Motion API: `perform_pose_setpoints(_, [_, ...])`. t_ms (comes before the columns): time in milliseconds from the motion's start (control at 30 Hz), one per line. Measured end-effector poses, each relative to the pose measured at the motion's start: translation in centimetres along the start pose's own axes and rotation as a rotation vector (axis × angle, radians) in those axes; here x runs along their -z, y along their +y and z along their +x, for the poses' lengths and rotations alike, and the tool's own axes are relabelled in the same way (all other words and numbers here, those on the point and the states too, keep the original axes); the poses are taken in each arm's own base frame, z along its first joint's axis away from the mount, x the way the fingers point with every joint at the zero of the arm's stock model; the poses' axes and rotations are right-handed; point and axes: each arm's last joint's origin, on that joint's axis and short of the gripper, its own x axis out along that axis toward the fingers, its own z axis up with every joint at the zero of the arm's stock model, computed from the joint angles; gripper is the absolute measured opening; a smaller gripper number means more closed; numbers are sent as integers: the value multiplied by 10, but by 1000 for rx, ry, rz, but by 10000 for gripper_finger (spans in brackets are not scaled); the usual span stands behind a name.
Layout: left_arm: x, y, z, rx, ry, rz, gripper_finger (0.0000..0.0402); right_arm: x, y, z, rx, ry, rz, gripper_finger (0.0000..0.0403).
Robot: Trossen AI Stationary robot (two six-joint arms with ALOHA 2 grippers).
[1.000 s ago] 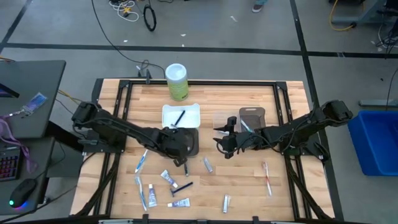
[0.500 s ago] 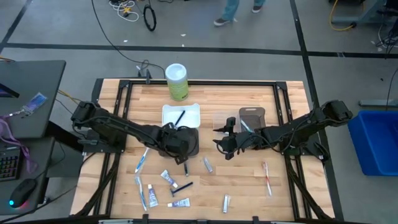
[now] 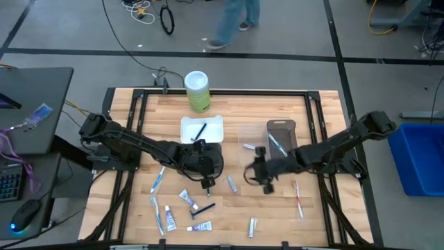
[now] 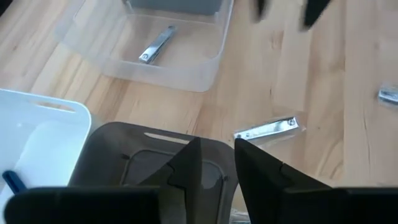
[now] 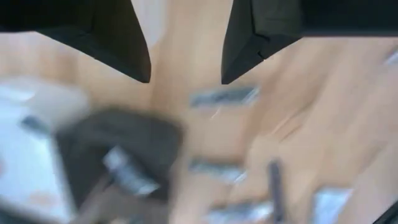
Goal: Pick & Place Travel size toiletries
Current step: Put the orange toothbrush into the right black bin
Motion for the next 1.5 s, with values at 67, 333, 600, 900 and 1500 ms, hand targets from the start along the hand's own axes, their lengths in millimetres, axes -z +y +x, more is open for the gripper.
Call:
perform_pose_setpoints(67, [0, 0, 0, -2, 2, -5, 103, -2, 8, -16, -28, 78, 91, 195])
perform_pose_setpoints(333, [0, 0, 0, -20, -10, 20, 95, 38, 31, -52, -80, 673, 807, 208])
perform_pose_setpoints(600, [1, -2, -1, -33, -20, 24, 85, 93, 46, -51, 160, 938, 1181, 211])
perform_pose_setpoints(900, [2, -5, -3, -24, -19, 46, 82, 119, 48, -35, 179, 879, 1294, 185])
perform_pose_setpoints(1500, [2, -5, -3, -24, -19, 83, 82, 96, 45, -42, 81, 716, 1182, 10])
